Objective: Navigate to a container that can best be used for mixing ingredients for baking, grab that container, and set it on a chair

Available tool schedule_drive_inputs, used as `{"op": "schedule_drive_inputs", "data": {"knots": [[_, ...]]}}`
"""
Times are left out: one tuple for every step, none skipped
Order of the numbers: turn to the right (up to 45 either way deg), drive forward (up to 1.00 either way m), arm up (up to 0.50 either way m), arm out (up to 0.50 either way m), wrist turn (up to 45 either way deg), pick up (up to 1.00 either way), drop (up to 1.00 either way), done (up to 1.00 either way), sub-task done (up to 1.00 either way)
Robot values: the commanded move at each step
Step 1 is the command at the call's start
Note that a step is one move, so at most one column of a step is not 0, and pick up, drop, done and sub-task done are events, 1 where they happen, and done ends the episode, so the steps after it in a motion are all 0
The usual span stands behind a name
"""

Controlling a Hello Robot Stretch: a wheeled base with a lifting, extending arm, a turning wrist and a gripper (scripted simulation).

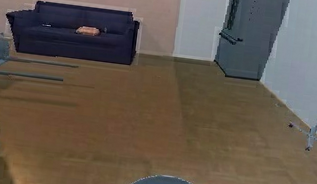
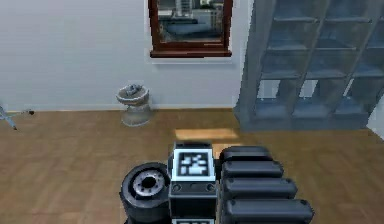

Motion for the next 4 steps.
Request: {"op": "schedule_drive_inputs", "data": {"knots": [[0.0, 0.50, 0.00, 0.00, 0.0, 0.00, 0.00, 0.00, 0.00], [-12.0, 0.00, 0.00, 0.00, 0.0, 0.00, 0.00, 0.00, 0.00], [0.0, 1.00, 0.00, 0.00, 0.0, 0.00, 0.00, 0.00, 0.00], [0.0, 1.00, 0.00, 0.00, 0.0, 0.00, 0.00, 0.00, 0.00]]}}
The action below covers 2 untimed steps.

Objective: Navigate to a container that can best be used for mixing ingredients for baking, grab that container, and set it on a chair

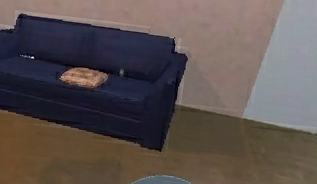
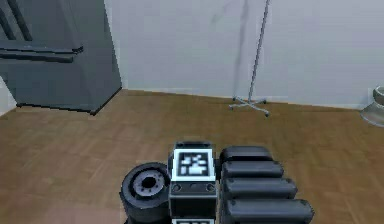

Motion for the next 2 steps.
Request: {"op": "schedule_drive_inputs", "data": {"knots": [[-3.0, 0.00, 0.00, 0.00, 0.0, 0.00, 0.00, 0.00, 0.00], [0.0, 0.75, 0.00, 0.00, 0.0, 0.00, 0.00, 0.00, 0.00]]}}
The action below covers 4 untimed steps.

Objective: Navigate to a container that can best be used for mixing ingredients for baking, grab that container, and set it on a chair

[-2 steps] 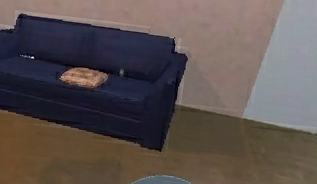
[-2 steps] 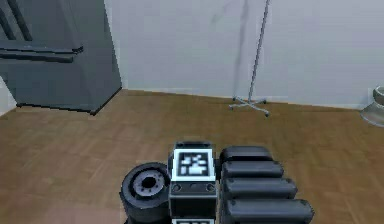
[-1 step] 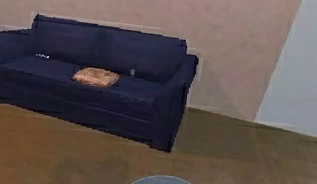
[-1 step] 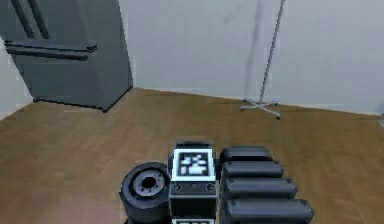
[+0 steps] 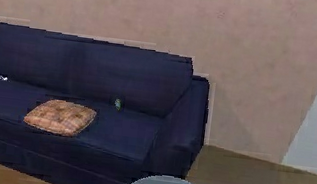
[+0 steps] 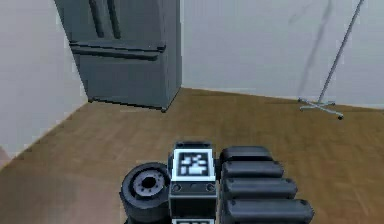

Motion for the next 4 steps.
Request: {"op": "schedule_drive_inputs", "data": {"knots": [[-42.0, 0.00, 0.00, 0.00, 0.0, 0.00, 0.00, 0.00, 0.00], [0.0, 0.55, 0.00, 0.00, 0.0, 0.00, 0.00, 0.00, 0.00], [-33.0, 0.00, 0.00, 0.00, 0.0, 0.00, 0.00, 0.00, 0.00], [-3.0, 0.00, 0.00, 0.00, 0.0, 0.00, 0.00, 0.00, 0.00]]}}
